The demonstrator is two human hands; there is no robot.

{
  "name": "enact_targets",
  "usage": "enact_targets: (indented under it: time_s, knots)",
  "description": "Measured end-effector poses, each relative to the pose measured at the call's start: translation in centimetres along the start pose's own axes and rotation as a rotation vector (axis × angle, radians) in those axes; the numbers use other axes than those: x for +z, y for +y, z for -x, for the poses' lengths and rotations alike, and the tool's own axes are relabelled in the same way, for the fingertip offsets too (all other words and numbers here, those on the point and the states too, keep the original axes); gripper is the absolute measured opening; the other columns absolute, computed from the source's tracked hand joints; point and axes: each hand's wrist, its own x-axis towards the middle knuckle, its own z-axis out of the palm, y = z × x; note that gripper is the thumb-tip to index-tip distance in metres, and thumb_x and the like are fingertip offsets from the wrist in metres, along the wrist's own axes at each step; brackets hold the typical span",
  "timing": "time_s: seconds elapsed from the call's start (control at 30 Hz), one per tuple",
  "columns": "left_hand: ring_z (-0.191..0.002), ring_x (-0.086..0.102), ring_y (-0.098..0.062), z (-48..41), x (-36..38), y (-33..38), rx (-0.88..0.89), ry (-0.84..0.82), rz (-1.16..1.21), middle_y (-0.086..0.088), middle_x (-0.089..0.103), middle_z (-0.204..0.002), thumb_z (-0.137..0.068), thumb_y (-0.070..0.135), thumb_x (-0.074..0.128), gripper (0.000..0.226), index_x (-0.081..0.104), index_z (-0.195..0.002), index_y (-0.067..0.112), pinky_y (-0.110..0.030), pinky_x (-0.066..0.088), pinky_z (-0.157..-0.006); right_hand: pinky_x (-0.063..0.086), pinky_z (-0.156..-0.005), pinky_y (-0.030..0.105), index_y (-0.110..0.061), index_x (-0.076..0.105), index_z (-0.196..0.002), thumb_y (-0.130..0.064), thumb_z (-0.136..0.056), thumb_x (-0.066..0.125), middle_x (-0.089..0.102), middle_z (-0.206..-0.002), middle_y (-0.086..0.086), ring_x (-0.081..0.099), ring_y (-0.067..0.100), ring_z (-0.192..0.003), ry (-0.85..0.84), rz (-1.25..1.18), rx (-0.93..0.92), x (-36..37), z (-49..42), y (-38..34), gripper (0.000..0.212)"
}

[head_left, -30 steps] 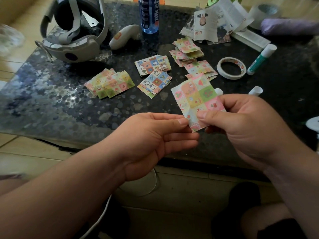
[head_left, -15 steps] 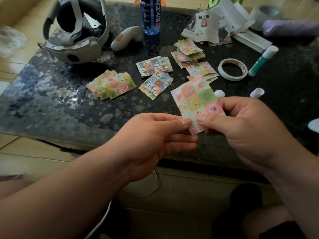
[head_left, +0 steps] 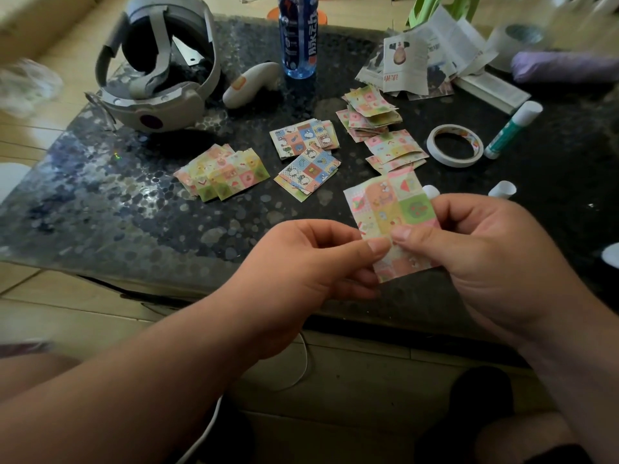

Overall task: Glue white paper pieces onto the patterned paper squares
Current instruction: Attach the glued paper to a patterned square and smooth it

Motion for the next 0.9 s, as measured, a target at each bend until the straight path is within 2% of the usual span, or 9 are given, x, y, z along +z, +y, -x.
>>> enact_targets:
  time_s: [0.07, 0.17, 0.27, 0.37, 0.53, 0.67, 0.8, 0.9]
  knots:
    - [-0.067, 0.067, -0.025, -0.3, -0.1, 0.0, 0.016, 0.025, 0.000, -0.018, 0.070, -0.073, -0.072, 0.020, 0.075, 0.018, 0.074, -0.076, 0.002, -0.034, 0.063, -0.071, 0.058, -0.088, 0.063, 0.001, 0.074, -0.084, -0.016, -0.078, 0.083, 0.078, -0.086, 0.017, 0.076, 0.037, -0.085, -0.012, -0.046, 0.029, 0.0, 0.1, -0.1, 0.020]
    - [-0.065, 0.068, -0.023, -0.6, -0.2, 0.0, 0.029, 0.024, 0.007, -0.017, 0.070, -0.070, -0.073, 0.017, 0.072, 0.014, 0.073, -0.071, 0.004, -0.031, 0.062, -0.066, 0.058, -0.089, 0.061, 0.001, 0.074, -0.088, -0.020, -0.072, 0.087, 0.078, -0.089, 0.018, 0.076, 0.037, -0.088, -0.023, -0.060, 0.053, 0.0, 0.0, 0.0, 0.030]
    - [-0.066, 0.067, -0.023, -0.9, -0.4, -0.2, 0.021, 0.000, 0.015, -0.017, 0.069, -0.072, -0.072, 0.016, 0.072, 0.011, 0.071, -0.071, 0.005, -0.031, 0.061, -0.066, 0.057, -0.091, 0.061, 0.001, 0.075, -0.090, -0.014, -0.079, 0.081, 0.078, -0.091, 0.018, 0.076, 0.036, -0.090, -0.036, -0.066, 0.060, 0.1, 0.0, 0.1, 0.020]
    - [-0.074, 0.066, -0.027, -1.2, -0.6, -0.2, -0.002, -0.029, 0.048, -0.023, 0.068, -0.084, -0.071, 0.018, 0.075, 0.009, 0.073, -0.071, 0.009, -0.035, 0.061, -0.070, 0.057, -0.092, 0.061, 0.001, 0.075, -0.093, -0.005, -0.082, 0.074, 0.078, -0.091, 0.019, 0.076, 0.037, -0.090, -0.040, -0.097, 0.090, 0.1, 0.0, 0.0, 0.013]
    - [-0.073, 0.067, -0.028, -1.7, -1.0, 0.1, -0.008, -0.004, 0.083, -0.021, 0.069, -0.082, -0.070, 0.017, 0.075, 0.010, 0.074, -0.072, 0.008, -0.034, 0.060, -0.069, 0.058, -0.090, 0.055, 0.000, 0.076, -0.099, -0.017, -0.066, 0.074, 0.079, -0.094, 0.018, 0.077, 0.034, -0.091, -0.076, -0.135, 0.125, 0.3, 0.0, 0.0, 0.037]
    - [-0.086, 0.063, -0.037, -2.2, -1.4, 0.3, -0.011, 0.021, 0.084, -0.027, 0.067, -0.092, -0.070, 0.018, 0.074, 0.015, 0.071, -0.077, 0.005, -0.036, 0.059, -0.072, 0.057, -0.094, 0.051, -0.005, 0.077, -0.103, -0.019, -0.067, 0.074, 0.079, -0.098, 0.014, 0.077, 0.031, -0.095, -0.124, -0.121, 0.134, 0.5, -0.3, 0.1, 0.039]
    - [-0.082, 0.063, -0.036, -2.7, -1.8, 0.4, -0.016, 0.038, 0.096, -0.026, 0.067, -0.091, -0.072, 0.018, 0.074, 0.016, 0.071, -0.080, 0.005, -0.036, 0.059, -0.068, 0.057, -0.093, 0.051, -0.008, 0.079, -0.100, -0.020, -0.068, 0.074, 0.080, -0.098, 0.011, 0.077, 0.029, -0.095, -0.144, -0.075, 0.143, 0.7, -0.6, 0.2, 0.035]
    - [-0.068, 0.064, -0.026, -3.0, -2.0, 0.3, 0.004, 0.074, 0.078, -0.022, 0.067, -0.081, -0.073, 0.017, 0.074, 0.012, 0.070, -0.076, 0.006, -0.030, 0.059, -0.059, 0.057, -0.092, 0.051, -0.010, 0.080, -0.097, -0.023, -0.066, 0.075, 0.080, -0.097, 0.010, 0.077, 0.027, -0.094, -0.146, -0.052, 0.154, 0.8, -0.9, 0.2, 0.033]
